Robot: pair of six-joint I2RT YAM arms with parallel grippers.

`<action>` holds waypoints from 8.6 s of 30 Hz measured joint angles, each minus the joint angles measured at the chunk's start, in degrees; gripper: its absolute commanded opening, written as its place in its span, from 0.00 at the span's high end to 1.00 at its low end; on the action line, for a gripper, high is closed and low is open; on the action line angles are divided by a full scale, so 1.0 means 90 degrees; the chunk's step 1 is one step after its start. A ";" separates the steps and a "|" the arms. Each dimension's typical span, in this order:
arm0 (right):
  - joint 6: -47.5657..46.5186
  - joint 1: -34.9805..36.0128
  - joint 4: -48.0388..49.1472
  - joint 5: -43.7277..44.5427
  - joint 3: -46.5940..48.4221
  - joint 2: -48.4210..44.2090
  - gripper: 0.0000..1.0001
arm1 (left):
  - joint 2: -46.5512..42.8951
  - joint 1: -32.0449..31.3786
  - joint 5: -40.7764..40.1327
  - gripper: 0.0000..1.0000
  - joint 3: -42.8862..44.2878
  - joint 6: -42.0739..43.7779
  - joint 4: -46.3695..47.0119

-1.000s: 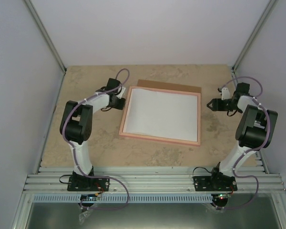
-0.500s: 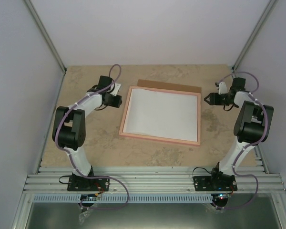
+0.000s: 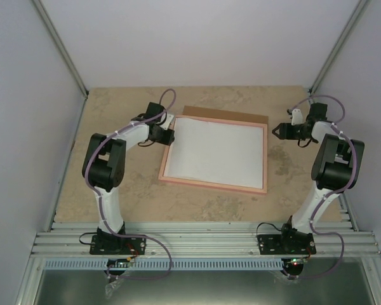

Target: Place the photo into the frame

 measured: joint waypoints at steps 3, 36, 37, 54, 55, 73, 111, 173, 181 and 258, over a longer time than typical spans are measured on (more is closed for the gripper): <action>0.0000 0.0000 0.0000 0.0002 0.0000 0.0000 0.43 | 0.0070 -0.0002 -0.0134 0.64 0.0002 -0.0044 -0.0002; 0.0034 0.0121 0.0119 0.0075 0.0002 0.0253 0.46 | -0.0214 0.0860 -0.0823 0.94 -0.0381 0.0338 -0.0408; 0.0051 0.0141 0.0117 0.0070 0.0002 0.0304 0.46 | -0.0243 0.0937 -0.0828 0.94 -0.0427 0.0374 -0.0410; 0.0510 0.0146 0.0090 -0.0505 0.0228 0.0639 0.32 | -0.0663 0.1593 -0.0002 0.27 0.1171 0.0928 -0.0945; 0.0583 0.0141 0.0087 -0.0573 0.0228 0.0673 0.31 | -0.0491 0.1583 0.0223 0.26 0.1593 0.0855 -0.0925; 0.2329 0.0272 0.0784 -0.1071 0.0325 0.1081 0.25 | 0.3055 0.0784 0.1613 0.19 0.4488 -0.1311 -0.0687; 0.7689 0.0408 0.6312 -0.3196 -0.0607 0.2052 0.71 | 0.3859 0.0648 0.2079 0.30 0.5100 -0.2098 0.0500; 0.6975 0.0709 0.5598 -0.3733 -0.0250 0.1775 1.00 | 0.3798 0.0743 0.1732 0.07 0.4692 -0.2390 0.1574; 0.7094 0.0709 0.5739 -0.3844 -0.0372 0.1768 0.99 | 0.3589 0.0746 0.1724 0.09 0.4471 -0.2137 0.1326; 0.3881 0.2263 0.0316 0.0869 0.2004 0.1787 0.06 | 0.3721 0.0765 0.1219 0.14 0.5399 -0.1158 -0.0685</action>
